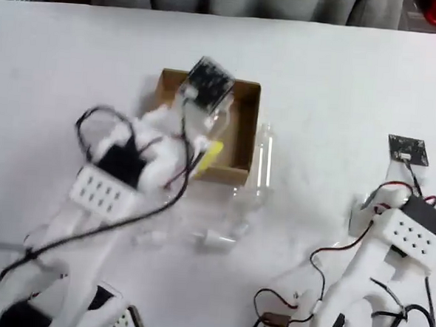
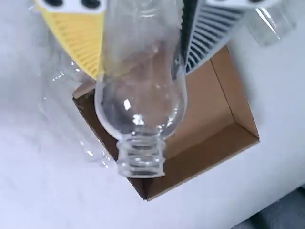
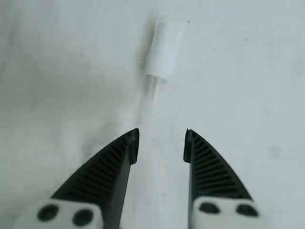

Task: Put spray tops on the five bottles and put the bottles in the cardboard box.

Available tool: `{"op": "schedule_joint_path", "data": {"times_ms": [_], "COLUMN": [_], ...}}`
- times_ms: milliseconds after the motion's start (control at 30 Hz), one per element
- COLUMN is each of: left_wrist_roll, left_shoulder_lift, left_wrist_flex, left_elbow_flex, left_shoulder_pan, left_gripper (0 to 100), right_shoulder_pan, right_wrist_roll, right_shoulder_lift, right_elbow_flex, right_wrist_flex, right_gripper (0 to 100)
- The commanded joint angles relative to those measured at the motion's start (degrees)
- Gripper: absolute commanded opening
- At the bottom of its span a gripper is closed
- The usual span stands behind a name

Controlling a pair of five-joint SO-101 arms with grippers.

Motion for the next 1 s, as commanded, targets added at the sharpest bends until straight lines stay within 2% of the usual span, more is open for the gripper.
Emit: {"op": "schedule_joint_path", "data": {"times_ms": [0, 200, 433, 533, 633, 800, 967], "left_wrist_roll": [5.01, 9.76, 9.49, 9.49, 9.49, 10.11, 18.64], "left_shoulder_lift": [-16.4, -30.73, -42.95, -47.6, -51.21, -52.7, -52.62], "left_wrist_flex": [-3.25, -2.81, -4.22, -6.86, -7.65, -8.88, -12.92], "left_elbow_flex": [12.48, 24.88, 37.1, 43.78, 48.53, 50.55, 51.25], "left_shoulder_pan": [0.22, 0.31, 0.66, 3.56, 9.71, 17.19, 17.54], "left_gripper": [9, 9, 9, 9, 9, 9, 9], "right_shoulder_pan": [-0.84, -0.92, -1.8, -1.8, -1.19, 1.36, 0.4], "right_wrist_roll": [-2.02, -2.37, -2.37, -2.11, -1.85, 0.26, 0.53], "right_shoulder_lift": [-1.8, 1.89, 20.62, 28.79, 34.59, 35.47, 32.92], "right_elbow_flex": [1.05, 0.79, -11.96, -17.58, -22.68, -27.25, -27.16], "right_wrist_flex": [-6.64, -10.77, -8.84, -8.04, -5.49, 1.89, 3.47], "right_gripper": [12.0, 12.3, 12.1, 12.1, 12.1, 12.0, 12.0]}}
